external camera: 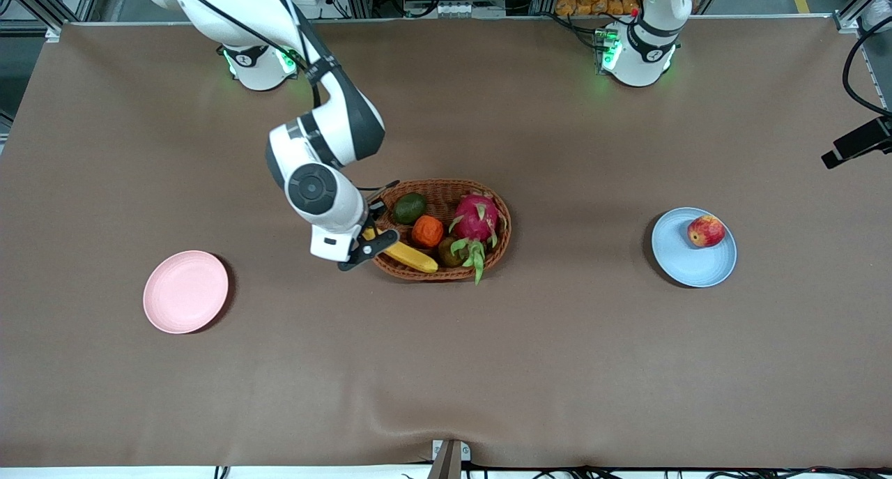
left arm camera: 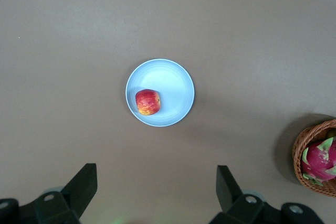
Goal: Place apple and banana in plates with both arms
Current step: 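Lift the banana and carry it to the pink plate with the right gripper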
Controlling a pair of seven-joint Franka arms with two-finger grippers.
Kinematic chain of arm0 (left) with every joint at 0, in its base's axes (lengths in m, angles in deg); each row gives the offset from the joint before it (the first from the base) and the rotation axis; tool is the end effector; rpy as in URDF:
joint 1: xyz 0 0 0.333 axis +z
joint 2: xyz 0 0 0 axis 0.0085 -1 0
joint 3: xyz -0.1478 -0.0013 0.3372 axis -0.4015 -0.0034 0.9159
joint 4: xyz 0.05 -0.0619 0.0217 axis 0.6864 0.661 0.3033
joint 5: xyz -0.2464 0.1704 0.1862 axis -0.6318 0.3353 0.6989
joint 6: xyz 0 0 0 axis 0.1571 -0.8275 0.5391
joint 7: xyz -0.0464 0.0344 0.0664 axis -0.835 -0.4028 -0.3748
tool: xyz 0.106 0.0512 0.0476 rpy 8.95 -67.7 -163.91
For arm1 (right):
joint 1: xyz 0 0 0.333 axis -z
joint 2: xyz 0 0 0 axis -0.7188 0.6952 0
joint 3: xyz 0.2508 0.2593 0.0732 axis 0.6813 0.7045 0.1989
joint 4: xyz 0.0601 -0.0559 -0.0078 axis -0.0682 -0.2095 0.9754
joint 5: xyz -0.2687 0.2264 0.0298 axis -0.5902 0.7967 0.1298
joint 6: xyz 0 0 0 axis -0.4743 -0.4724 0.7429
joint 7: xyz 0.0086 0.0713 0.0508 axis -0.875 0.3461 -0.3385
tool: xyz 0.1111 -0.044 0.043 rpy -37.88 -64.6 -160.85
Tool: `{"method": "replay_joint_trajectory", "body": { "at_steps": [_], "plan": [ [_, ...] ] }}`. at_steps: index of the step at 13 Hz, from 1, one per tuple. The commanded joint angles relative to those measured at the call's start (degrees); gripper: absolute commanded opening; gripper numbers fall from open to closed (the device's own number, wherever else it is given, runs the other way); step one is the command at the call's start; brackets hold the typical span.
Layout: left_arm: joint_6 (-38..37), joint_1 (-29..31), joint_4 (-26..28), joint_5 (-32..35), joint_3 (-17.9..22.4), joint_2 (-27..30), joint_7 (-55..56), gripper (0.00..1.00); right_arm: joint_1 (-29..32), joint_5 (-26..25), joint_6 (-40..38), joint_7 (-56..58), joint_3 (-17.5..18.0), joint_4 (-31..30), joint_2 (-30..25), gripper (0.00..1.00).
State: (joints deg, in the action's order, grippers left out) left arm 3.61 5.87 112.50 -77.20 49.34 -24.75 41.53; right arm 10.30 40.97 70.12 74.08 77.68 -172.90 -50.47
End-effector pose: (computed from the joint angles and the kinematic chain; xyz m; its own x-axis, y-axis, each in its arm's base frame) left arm 0.5111 0.0518 0.6735 0.9610 0.2759 -0.0207 0.2767 -0.9595 0.0529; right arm 0.5533 0.3346 0.3713 0.8444 0.5110 -0.1607 0.4997 -0.8595 -0.1073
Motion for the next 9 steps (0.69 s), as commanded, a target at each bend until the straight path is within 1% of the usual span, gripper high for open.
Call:
{"method": "replay_joint_trajectory", "body": {
  "at_steps": [1,5,9],
  "plan": [
    [-0.68,0.41,0.88,-0.5,0.35,1.26,-1.1,1.0,2.17,-0.7,-2.51,0.38,0.54,-0.66,-3.62,0.0],
    [-0.51,0.94,1.06,-0.24,0.26,0.82,-1.1,1.0,6.38,-0.61,-4.36,-0.15,0.36,-0.66,-6.96,0.0],
    [-0.6,0.68,0.97,-0.32,0.0,0.55,-1.1,1.0,14.01,-0.87,-5.69,-0.06,0.19,-0.84,-10.12,0.0]
  ]
}}
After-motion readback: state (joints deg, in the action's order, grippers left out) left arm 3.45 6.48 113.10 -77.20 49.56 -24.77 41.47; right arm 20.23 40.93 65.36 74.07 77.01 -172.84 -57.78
